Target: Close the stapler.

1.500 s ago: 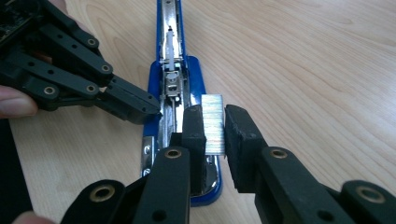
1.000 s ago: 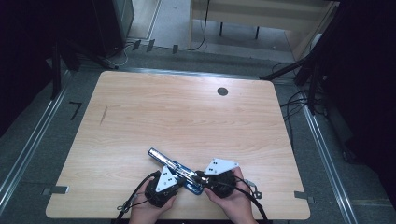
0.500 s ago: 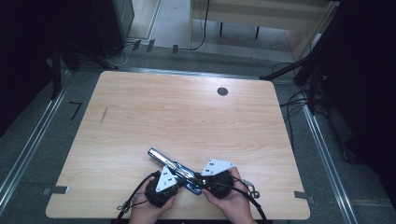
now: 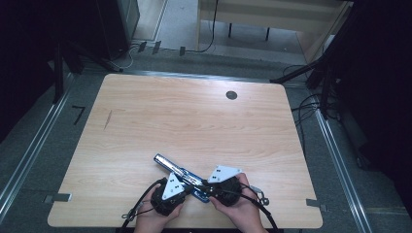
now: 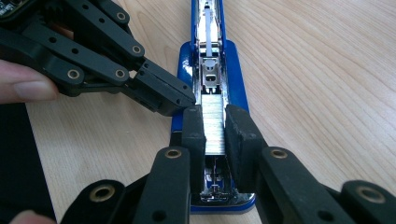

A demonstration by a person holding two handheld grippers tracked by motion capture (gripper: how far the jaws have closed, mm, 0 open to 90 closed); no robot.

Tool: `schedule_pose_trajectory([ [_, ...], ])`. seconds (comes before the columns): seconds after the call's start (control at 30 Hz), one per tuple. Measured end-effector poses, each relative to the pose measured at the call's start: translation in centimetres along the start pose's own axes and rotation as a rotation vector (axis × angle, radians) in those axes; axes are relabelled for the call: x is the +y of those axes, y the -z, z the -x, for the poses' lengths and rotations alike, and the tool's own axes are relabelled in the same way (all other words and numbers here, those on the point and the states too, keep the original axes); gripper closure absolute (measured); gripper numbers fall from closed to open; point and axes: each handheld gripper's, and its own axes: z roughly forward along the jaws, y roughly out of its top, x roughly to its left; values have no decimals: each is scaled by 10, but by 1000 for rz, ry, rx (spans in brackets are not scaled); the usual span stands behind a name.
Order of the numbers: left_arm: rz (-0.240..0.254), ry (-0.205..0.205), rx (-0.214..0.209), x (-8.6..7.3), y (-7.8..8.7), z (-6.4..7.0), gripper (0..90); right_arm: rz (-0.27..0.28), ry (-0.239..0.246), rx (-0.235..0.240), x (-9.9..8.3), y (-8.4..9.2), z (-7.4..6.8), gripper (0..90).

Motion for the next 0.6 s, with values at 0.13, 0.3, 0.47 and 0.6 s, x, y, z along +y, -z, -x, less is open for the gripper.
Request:
schedule_pose_trajectory([
  [0.13,0,0,1,0,0,0,900,-1,-5,3,0,0,1,799],
  [0.3,0,-1,1,0,0,0,900,1,-2,4,0,0,1,798],
  [0.47,0,0,1,0,0,0,900,0,2,2,0,0,1,797],
  [0.6,0,-1,1,0,0,0,900,3,8,1,0,-1,1,795],
])
